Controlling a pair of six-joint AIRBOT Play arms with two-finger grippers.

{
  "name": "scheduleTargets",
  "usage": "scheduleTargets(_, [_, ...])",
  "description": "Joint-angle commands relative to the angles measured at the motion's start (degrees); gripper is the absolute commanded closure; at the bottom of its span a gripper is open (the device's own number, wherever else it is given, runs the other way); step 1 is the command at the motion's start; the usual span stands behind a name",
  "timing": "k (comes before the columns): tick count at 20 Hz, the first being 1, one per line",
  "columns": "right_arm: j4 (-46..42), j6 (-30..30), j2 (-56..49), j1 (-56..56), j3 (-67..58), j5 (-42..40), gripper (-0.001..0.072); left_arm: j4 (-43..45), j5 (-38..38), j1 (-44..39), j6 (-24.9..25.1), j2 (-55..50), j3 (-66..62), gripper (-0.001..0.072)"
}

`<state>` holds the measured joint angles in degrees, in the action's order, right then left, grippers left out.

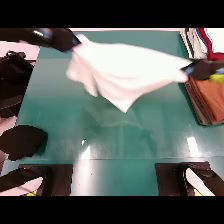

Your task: Fold the shirts.

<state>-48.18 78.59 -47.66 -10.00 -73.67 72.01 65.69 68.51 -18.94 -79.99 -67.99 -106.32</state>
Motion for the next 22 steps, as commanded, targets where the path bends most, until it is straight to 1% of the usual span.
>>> scheduleTargets(1, [0.2,3.1,5.7,-4.0,-10.8,2.5,0.0691,1.7,-5.7,-0.4,0.1,13.0,0.0,0.0679])
scheduleTargets(3, [0.2,4.8,4.4,-4.0,-14.8,4.4,0.0691,1.8,-6.3,-0.4,0.1,14.6,0.0,0.0679])
scheduleTargets(5, [0.0,5.4,1.5,-1.9,-16.8,5.5,0.0691,2.1,-4.6,-0.4,0.1,13.2,0.6,0.0679])
scheduleTargets(7, [-0.2,5.4,-1.8,2.1,-14.9,5.0,0.0691,3.0,-1.7,-0.4,0.1,9.9,2.9,0.0679])
scheduleTargets(8, [-1.7,5.4,-3.5,4.6,-12.9,4.7,0.0691,3.1,-0.2,-0.4,0.1,8.1,4.9,0.0679])
scheduleTargets(10, [-10.7,5.5,-6.6,10.7,-7.6,4.2,0.0691,3.1,2.3,-0.4,0.3,5.0,11.6,0.0679])
scheduleTargets(11, [-15.8,6.8,-8.1,13.4,-4.7,4.1,0.0691,3.2,2.8,-0.7,0.8,3.8,16.1,0.0679])
scheduleTargets(12, [-18.9,7.9,-9.3,15.2,-2.1,4.1,0.0691,3.6,2.8,-1.6,1.4,3.1,20.8,0.0679])
scheduleTargets(15, [-19.3,8.0,-11.0,16.3,3.7,2.6,0.0691,3.1,1.4,-8.0,2.5,2.3,36.2,0.0678])
scheduleTargets(18, [-18.9,8.2,-10.9,15.2,6.0,2.1,0.0691,1.2,-3.3,-15.3,2.5,2.3,46.6,0.0675])
scheduleTargets(19, [-18.9,8.2,-11.0,14.8,6.1,2.2,0.0691,-0.1,-5.2,-16.5,2.5,2.3,47.9,0.0575])
scheduleTargets(20, [-18.9,8.2,-10.9,14.2,6.0,2.1,0.0691,-1.5,-6.4,-16.6,2.4,2.3,47.9,0.0203])
scheduleTargets(21, [-18.9,8.2,-10.8,13.9,6.0,2.1,0.0691,-1.9,-7.6,-16.1,0.8,2.5,47.1,-0.0012])
scheduleTargets(22, [-18.8,8.2,-10.8,13.4,6.0,2.1,0.0691,-1.4,-7.3,-14.8,-0.1,2.7,45.5,0.0002])
